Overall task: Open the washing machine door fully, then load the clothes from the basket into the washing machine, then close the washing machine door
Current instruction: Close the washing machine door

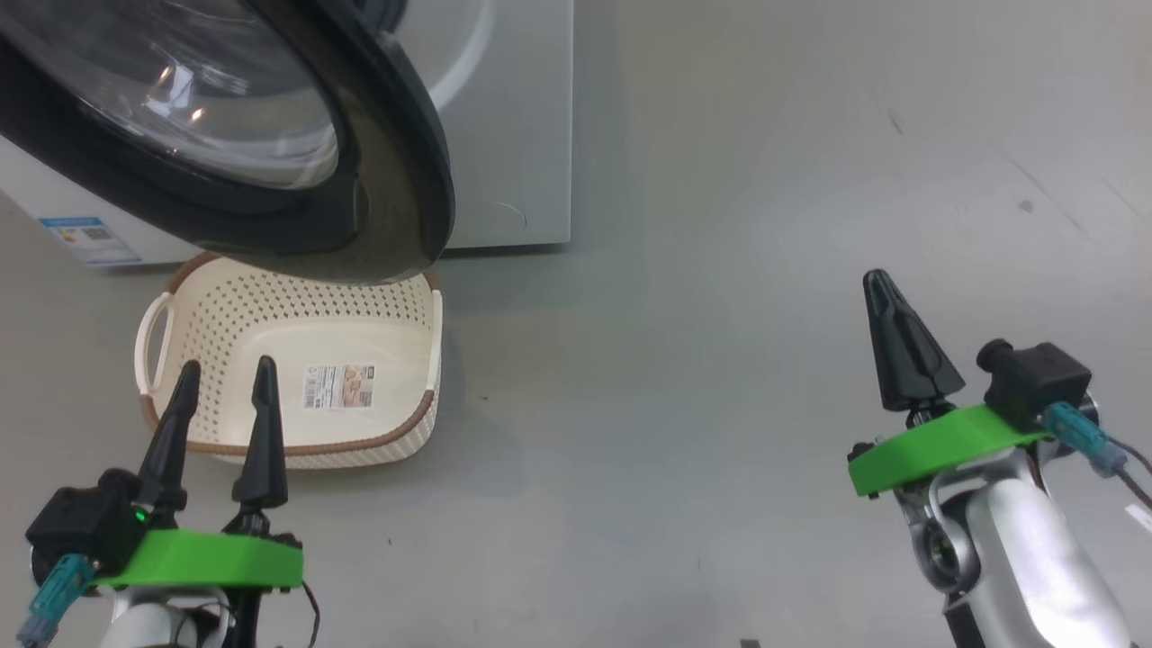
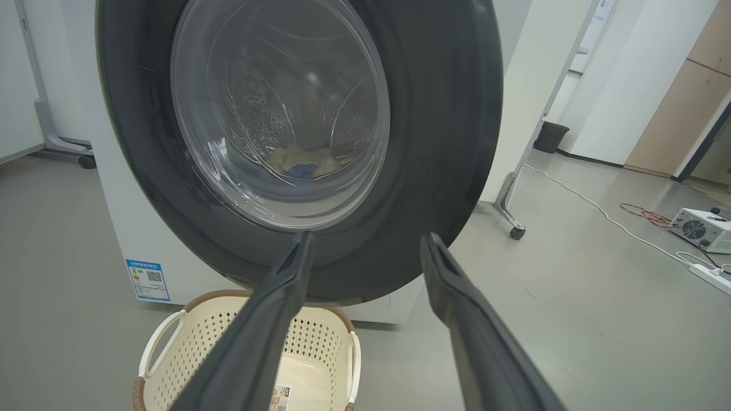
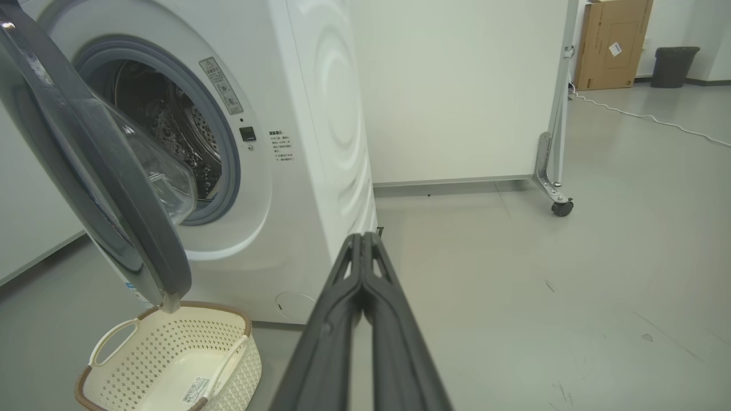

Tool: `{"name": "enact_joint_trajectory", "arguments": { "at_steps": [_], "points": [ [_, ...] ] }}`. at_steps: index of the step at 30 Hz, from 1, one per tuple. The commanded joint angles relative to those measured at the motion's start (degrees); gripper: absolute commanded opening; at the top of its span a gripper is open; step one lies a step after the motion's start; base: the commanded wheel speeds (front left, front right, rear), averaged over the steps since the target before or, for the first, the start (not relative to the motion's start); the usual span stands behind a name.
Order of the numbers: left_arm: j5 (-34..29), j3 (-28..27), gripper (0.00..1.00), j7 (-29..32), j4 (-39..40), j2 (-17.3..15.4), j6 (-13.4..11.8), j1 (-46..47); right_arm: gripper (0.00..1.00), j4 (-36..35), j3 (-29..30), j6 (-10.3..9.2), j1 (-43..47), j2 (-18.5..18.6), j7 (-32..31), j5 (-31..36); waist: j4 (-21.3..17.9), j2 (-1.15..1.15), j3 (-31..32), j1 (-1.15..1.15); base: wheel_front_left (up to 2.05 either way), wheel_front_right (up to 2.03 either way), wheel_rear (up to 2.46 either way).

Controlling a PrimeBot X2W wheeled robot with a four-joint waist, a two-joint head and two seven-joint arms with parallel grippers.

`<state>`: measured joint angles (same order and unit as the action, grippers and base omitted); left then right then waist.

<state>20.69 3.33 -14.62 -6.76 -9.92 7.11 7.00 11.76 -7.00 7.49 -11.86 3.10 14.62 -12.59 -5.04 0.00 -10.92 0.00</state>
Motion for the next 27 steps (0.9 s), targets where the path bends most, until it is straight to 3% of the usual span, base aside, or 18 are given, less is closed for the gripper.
{"name": "enact_joint_trajectory", "arguments": {
  "at_steps": [1, 13, 21, 27],
  "points": [
    [0.01, -1.81, 1.0, -0.38, 1.49, -0.9, 0.37, 3.07, 0.0, -2.58, -0.17, 0.0, -4.4, -0.23, 0.38, 1.31, 1.06, 0.0, -1.4, 0.0, 0.0, 0.0, 0.0],
    [0.59, 0.52, 1.0, -0.38, 1.12, -0.28, 0.37, 7.11, 0.0, -4.29, -0.16, 0.0, -15.86, 1.02, 0.38, 7.41, 6.12, 0.0, -7.14, 0.0, 0.0, 0.0, 0.0],
    [0.89, 2.67, 1.0, -0.38, 0.11, 0.56, 0.37, 9.77, 0.0, -6.86, -4.41, 0.0, -25.74, 3.59, 0.38, 8.83, 10.35, 0.0, -10.53, 0.0, 0.0, 0.0, 0.0],
    [1.13, 3.88, 1.0, -0.38, -0.25, 1.07, 0.37, 11.37, 0.0, -7.97, -11.41, 0.0, -31.41, 4.48, 0.38, 8.95, 13.48, 0.0, -12.57, 0.0, 0.0, 0.0, 0.0]
  ]
}}
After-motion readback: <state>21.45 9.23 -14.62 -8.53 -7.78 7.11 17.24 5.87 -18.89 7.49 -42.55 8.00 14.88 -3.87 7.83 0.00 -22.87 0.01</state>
